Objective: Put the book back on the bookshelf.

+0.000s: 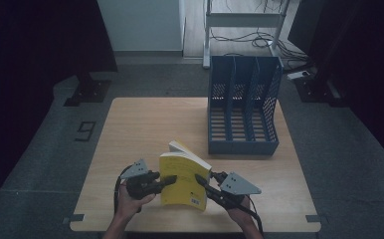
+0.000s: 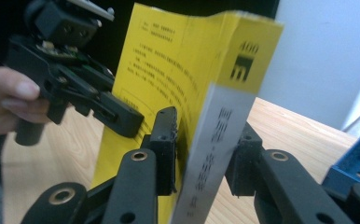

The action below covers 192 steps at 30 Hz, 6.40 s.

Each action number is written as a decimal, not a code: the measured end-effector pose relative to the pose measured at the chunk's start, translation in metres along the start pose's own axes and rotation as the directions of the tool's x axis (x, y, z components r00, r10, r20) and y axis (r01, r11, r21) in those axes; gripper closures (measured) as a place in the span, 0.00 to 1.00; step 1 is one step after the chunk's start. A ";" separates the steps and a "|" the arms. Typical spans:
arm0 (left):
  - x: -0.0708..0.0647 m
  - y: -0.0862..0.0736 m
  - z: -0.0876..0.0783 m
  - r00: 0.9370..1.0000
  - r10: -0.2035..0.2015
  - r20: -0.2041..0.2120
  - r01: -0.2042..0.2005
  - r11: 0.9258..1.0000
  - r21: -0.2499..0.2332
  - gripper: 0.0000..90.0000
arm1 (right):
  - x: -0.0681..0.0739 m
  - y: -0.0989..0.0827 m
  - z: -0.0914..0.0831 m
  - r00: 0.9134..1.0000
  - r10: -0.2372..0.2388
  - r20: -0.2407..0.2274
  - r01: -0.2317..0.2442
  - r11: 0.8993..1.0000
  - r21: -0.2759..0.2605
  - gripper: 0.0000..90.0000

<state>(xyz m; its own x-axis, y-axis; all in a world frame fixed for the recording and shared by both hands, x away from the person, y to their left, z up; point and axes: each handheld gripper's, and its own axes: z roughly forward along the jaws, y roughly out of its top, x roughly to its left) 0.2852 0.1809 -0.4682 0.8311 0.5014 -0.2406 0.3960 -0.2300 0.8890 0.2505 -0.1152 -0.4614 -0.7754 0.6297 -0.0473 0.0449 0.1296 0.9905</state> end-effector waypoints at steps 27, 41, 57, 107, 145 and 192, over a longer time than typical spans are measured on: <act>-0.004 0.002 -0.005 0.994 0.073 0.076 -0.074 0.997 0.011 0.91 | -0.018 0.003 0.011 0.983 0.178 -0.030 -0.181 0.979 -0.092 0.61; -0.002 0.001 -0.004 0.997 0.057 0.047 -0.058 0.998 0.018 0.88 | -0.014 0.011 0.022 0.985 0.144 -0.094 -0.145 0.989 -0.009 0.75; 0.008 0.000 -0.003 0.996 -0.022 -0.090 0.019 0.999 -0.040 0.51 | -0.005 0.019 0.019 0.987 0.136 -0.087 -0.134 0.991 0.025 0.83; 0.018 -0.007 0.006 0.992 -0.093 -0.086 0.096 0.995 0.036 0.46 | 0.002 0.040 -0.011 0.992 0.053 0.114 -0.047 0.997 -0.053 0.83; 0.025 -0.010 0.004 0.984 -0.133 -0.118 0.137 0.990 0.025 0.46 | -0.030 0.056 -0.050 0.957 0.088 0.276 -0.048 0.988 -0.149 0.83; 0.024 -0.011 0.007 0.985 -0.137 -0.102 0.142 0.989 0.050 0.45 | -0.064 0.096 -0.047 0.910 0.111 0.400 -0.041 0.983 -0.181 0.83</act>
<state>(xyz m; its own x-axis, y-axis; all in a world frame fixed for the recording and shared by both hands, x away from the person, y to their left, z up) 0.3033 0.1892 -0.4869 0.7248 0.6109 -0.3186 0.5292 -0.1975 0.8252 0.2747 -0.1787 -0.3570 -0.4481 0.8938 0.0157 -0.0380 -0.0366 0.9986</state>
